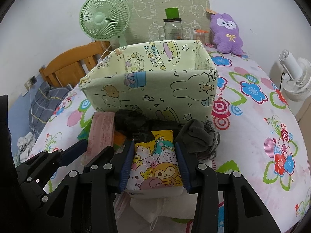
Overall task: Organize soft objects
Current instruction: 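Close the left tool on the pink packet while the right tool grasps the cartoon card pack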
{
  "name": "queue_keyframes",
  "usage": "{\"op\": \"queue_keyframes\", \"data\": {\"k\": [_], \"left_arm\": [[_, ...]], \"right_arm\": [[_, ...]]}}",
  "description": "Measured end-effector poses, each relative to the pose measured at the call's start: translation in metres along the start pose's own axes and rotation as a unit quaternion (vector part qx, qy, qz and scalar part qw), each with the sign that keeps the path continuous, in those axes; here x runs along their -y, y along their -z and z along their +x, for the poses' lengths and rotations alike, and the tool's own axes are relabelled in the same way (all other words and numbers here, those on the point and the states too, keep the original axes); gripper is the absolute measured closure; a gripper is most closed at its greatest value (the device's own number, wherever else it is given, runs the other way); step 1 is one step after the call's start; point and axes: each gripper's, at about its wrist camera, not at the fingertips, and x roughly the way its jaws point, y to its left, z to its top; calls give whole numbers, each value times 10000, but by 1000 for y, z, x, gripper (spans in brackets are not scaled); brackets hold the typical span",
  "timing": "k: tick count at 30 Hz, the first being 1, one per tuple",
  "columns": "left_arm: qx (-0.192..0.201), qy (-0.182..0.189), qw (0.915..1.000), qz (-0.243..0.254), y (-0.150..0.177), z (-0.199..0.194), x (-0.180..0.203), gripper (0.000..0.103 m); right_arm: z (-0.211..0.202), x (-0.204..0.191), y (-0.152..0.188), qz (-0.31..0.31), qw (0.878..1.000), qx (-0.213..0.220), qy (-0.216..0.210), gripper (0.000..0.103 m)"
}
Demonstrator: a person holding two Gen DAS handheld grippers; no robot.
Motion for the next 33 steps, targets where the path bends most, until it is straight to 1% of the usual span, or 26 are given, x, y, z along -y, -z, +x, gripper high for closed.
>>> {"op": "queue_keyframes", "data": {"k": [3,7,8,9,10,12,15,18,24,33], "left_arm": [[-4,-79,9999,74,0,3,2,61],[-50,-96,9999,75,0,7,2,57],[-109,-89,9999,85,0,9,3,48],[-138,-118,9998,95,0,11,3,43],[-127,-161,9998,88,1,11,3,43],[-100,-141,9999,7,1,10,1,46],[-59,-117,9999,10,0,9,0,57],[-41,-66,10000,13,0,7,-1,63],[-2,-56,10000,11,1,5,-1,64],[124,-38,9999,-8,-2,-9,-2,64]], "right_arm": [[3,2,0,21,10000,-40,21,56],[5,2,1,42,9999,-78,50,56],[6,3,1,43,9999,-99,33,56],[7,2,2,35,9999,-132,-18,56],[7,-1,3,-11,9999,-138,34,56],[5,-2,2,-41,9999,-97,-8,56],[5,-3,1,-42,10000,-72,-49,56],[5,-4,0,-44,9999,-87,-69,56],[4,-6,0,-67,9999,-70,-75,56],[-10,-9,-1,-106,9999,74,-79,56]]}}
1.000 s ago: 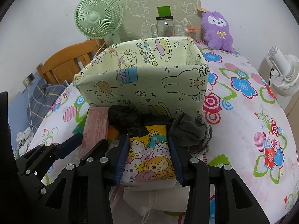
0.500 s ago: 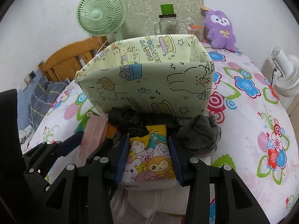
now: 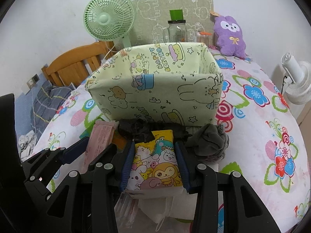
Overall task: Organize soft objects
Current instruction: 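Close the left tool on the pink packet while the right tool grasps the cartoon card pack, then lift the pink packet with the left tool while the right tool carries the card pack over the box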
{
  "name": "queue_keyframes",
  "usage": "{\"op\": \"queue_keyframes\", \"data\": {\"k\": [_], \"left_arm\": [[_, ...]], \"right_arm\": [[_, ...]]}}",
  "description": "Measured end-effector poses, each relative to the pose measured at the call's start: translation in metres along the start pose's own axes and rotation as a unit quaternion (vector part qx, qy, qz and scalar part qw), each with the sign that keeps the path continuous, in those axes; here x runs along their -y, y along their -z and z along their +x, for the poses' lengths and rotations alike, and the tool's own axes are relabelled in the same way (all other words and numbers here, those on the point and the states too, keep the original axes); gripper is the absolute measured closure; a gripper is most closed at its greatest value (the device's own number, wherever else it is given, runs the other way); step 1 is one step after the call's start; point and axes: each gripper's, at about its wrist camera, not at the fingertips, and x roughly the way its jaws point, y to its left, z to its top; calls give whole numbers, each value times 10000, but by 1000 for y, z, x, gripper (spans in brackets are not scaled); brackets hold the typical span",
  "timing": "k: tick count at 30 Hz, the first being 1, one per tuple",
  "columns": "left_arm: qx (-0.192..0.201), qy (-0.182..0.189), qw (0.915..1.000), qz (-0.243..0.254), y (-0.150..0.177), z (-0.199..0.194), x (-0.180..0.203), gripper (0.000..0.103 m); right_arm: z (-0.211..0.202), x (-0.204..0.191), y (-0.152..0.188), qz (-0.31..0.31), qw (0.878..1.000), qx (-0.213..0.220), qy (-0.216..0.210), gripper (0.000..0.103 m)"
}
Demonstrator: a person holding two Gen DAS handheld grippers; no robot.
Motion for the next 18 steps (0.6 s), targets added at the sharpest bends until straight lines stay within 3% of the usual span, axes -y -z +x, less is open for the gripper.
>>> {"op": "queue_keyframes", "data": {"k": [18], "left_arm": [[346,127,9993,78,-14,-37,10,64]], "right_arm": [[-39,2,-11,17,9992,383,98,56]]}}
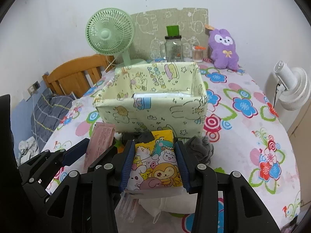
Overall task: Organize soft objects
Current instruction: 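Lift the pink packet with the left tool while the right tool carries the card pack over the box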
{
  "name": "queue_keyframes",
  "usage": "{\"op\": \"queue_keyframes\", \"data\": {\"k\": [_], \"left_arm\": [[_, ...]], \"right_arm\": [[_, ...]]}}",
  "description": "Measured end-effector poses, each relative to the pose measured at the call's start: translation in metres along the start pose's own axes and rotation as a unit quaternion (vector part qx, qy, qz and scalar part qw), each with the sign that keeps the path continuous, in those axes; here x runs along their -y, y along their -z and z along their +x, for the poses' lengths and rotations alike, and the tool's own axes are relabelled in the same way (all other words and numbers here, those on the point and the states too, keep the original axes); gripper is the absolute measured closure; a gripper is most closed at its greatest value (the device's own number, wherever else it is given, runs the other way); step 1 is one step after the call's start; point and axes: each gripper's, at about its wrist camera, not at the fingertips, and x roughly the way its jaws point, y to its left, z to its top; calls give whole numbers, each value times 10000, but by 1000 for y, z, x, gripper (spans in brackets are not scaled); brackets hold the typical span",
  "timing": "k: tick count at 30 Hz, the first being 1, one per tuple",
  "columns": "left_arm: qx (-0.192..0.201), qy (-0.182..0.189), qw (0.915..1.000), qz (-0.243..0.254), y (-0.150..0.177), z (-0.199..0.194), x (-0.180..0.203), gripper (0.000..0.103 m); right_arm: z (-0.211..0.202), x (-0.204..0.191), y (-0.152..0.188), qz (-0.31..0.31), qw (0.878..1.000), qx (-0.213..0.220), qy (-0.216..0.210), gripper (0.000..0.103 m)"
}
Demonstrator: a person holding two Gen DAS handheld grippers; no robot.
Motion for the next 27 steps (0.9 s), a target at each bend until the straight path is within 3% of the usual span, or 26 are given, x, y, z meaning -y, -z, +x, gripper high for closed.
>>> {"op": "queue_keyframes", "data": {"k": [27], "left_arm": [[536,147,9984,48,-35,-46,5,64]], "right_arm": [[-47,-2,-34,-88,9984,542,94,56]]}}
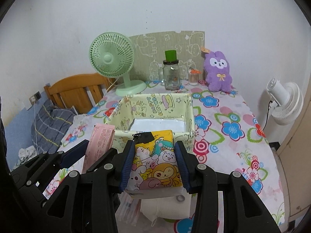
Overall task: Organize soft objects
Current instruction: 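Lift the pink packet with the left tool while the right tool carries the card pack over the box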
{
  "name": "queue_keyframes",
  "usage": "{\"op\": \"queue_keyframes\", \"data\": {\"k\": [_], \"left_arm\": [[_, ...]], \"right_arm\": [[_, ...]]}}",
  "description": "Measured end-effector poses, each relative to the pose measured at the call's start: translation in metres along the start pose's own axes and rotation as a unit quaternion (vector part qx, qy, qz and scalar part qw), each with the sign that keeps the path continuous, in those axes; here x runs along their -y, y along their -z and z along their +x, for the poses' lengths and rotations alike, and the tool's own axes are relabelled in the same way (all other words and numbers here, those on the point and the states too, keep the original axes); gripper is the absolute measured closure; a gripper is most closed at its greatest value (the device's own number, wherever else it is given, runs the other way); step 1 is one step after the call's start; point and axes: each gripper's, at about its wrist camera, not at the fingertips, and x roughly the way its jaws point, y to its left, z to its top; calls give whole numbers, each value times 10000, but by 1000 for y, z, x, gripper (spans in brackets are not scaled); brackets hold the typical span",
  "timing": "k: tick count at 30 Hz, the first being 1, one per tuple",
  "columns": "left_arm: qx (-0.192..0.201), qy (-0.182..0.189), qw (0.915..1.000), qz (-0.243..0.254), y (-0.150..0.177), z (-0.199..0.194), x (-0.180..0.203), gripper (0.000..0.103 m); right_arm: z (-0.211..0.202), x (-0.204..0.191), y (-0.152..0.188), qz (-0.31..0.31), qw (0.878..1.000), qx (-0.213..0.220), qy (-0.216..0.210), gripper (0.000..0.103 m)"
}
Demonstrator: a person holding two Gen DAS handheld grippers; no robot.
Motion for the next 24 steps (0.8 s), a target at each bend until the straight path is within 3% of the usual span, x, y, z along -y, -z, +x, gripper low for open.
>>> {"op": "queue_keyframes", "data": {"k": [24], "left_arm": [[155,3,9998,-109,-34,25,-10,64]], "right_arm": [[24,0,-36,-49,9998,163,77,56]]}}
